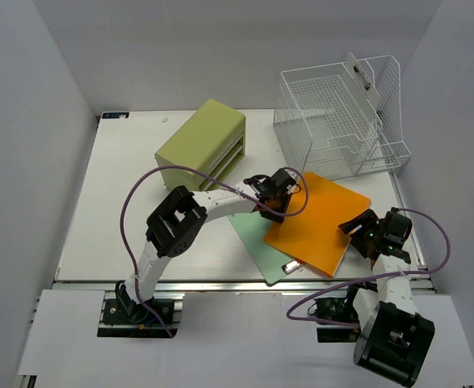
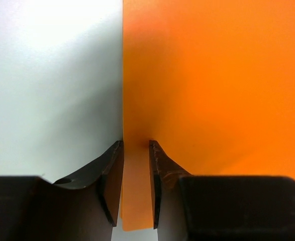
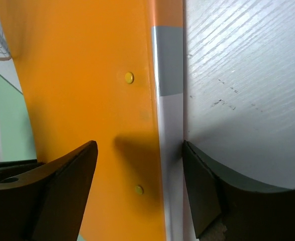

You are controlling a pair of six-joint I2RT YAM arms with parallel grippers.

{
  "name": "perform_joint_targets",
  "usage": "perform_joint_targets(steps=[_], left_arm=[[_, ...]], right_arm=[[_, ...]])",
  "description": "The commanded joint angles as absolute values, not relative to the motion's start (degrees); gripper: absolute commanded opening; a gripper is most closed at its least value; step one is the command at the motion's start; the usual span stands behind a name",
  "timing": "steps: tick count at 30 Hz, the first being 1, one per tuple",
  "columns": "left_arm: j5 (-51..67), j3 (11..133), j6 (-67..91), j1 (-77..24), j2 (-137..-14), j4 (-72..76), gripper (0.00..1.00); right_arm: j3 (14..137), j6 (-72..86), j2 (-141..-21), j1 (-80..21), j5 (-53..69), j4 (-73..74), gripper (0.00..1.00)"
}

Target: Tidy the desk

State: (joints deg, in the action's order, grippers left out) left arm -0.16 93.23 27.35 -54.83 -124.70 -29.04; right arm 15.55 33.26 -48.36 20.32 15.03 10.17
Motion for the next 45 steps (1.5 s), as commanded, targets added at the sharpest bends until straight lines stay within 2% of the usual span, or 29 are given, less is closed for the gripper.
perform_joint_targets(steps=[1, 2, 4, 6, 11, 17, 20, 27, 30, 33, 35, 38, 40, 41, 43, 44, 45], left_arm=[[5.71, 92.11, 28.04, -57.39, -129.46, -29.44, 0.35], [5.89, 92.11, 27.86, -57.39, -129.81, -29.53, 0.34], [6.06, 92.02, 27.77, -57.48, -129.90, -29.71, 0.31], [6.33, 91.50, 27.51, -57.48, -129.73, -29.44, 0.28], [7.03, 91.50, 27.07, -57.57, -129.81, -29.18, 0.20], [6.77, 92.46, 26.28, -57.66, -130.17, -29.97, 0.18], [7.03, 92.81, 25.84, -57.83, -130.34, -29.97, 0.18], [6.77, 93.25, 25.22, -57.92, -130.52, -30.50, 0.17], [6.68, 93.25, 25.05, -57.92, -130.52, -30.59, 0.15], [6.24, 93.60, 24.96, -57.92, -130.52, -30.85, 0.15], [6.07, 93.95, 25.05, -57.92, -130.43, -31.11, 0.16], [5.80, 94.30, 24.96, -57.92, -129.64, -30.94, 0.21], [5.80, 96.23, 24.87, -57.92, -128.94, -31.99, 0.25], [5.97, 96.94, 24.70, -57.92, -128.50, -32.25, 0.35], [6.33, 98.78, 24.17, -57.92, -126.13, -32.52, 0.44], [6.15, 99.31, 23.91, -57.92, -125.08, -32.61, 0.56], [6.15, 99.93, 23.73, -57.92, -124.02, -32.61, 0.60]], right_arm=[[17.48, 39.55, -47.81, 18.54, 35.68, 7.55, 0.70], [18.62, 39.29, -47.81, 18.54, 35.51, 8.78, 0.68], [19.94, 39.29, -47.55, 18.54, 35.77, 10.10, 0.59], [21.87, 39.20, -47.20, 18.54, 37.26, 11.07, 0.54], [25.92, 39.11, -46.93, 18.54, 40.16, 13.27, 0.50], [29.88, 38.05, -47.28, 18.19, 41.13, 15.91, 0.47], [28.31, 39.72, -47.20, 18.11, 43.84, 13.81, 0.42], [27.77, 36.66, -47.11, 17.67, 38.60, 16.96, 0.48], [29.79, 34.55, -47.20, 17.67, 34.99, 18.54, 0.47], [33.65, 31.92, -47.46, 17.58, 28.07, 22.75, 0.36], [36.37, 29.81, -47.37, 17.32, 24.10, 26.00, 0.24], [40.86, 26.81, -46.93, 16.96, 17.94, 31.10, 0.10], [44.02, 24.88, -46.67, 16.88, 16.62, 33.92, 0.04], [45.16, 24.09, -46.67, 16.88, 16.79, 34.62, 0.00], [48.93, 22.25, -46.41, 16.70, 16.35, 37.16, 0.00], [50.35, 21.28, -46.32, 16.70, 16.26, 37.96, 0.00], [51.93, 20.49, -46.23, 16.70, 15.65, 38.84, 0.00]])
